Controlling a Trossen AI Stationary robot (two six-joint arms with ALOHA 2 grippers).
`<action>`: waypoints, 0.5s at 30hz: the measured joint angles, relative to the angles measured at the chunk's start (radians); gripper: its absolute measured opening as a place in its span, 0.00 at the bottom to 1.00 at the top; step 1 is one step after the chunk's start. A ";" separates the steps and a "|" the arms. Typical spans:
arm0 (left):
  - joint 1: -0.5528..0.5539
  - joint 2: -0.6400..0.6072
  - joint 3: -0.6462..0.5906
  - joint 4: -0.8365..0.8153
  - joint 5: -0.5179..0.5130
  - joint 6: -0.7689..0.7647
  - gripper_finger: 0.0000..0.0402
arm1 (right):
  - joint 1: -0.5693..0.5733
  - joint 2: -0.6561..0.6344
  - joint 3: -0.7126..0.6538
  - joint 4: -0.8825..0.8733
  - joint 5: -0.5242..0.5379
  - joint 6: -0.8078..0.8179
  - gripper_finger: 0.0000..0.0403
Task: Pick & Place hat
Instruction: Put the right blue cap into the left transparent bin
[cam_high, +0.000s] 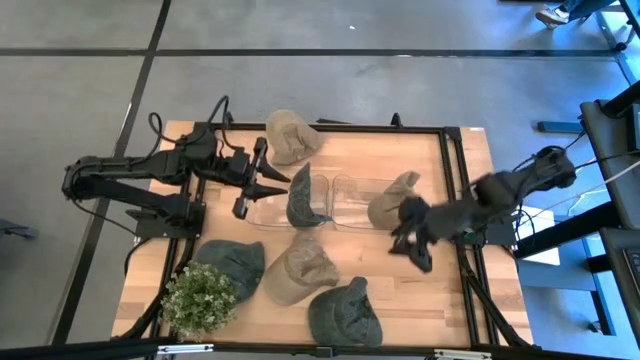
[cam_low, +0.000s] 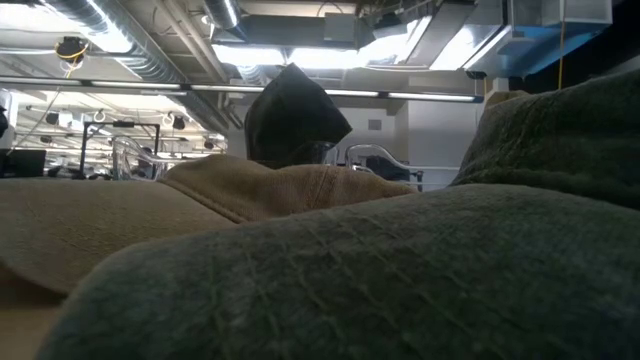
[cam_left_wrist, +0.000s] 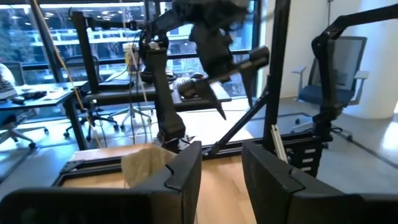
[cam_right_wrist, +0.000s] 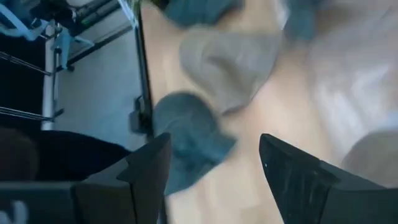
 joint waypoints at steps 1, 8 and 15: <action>-0.004 0.000 0.000 0.000 0.001 0.000 0.27 | 0.027 0.016 -0.007 0.004 0.000 0.065 0.61; -0.033 0.000 0.000 -0.014 0.002 -0.005 0.27 | 0.214 0.184 -0.011 0.070 0.000 0.527 0.61; -0.075 0.000 0.000 -0.059 0.002 -0.017 0.27 | 0.363 0.358 -0.011 0.239 0.024 0.791 0.61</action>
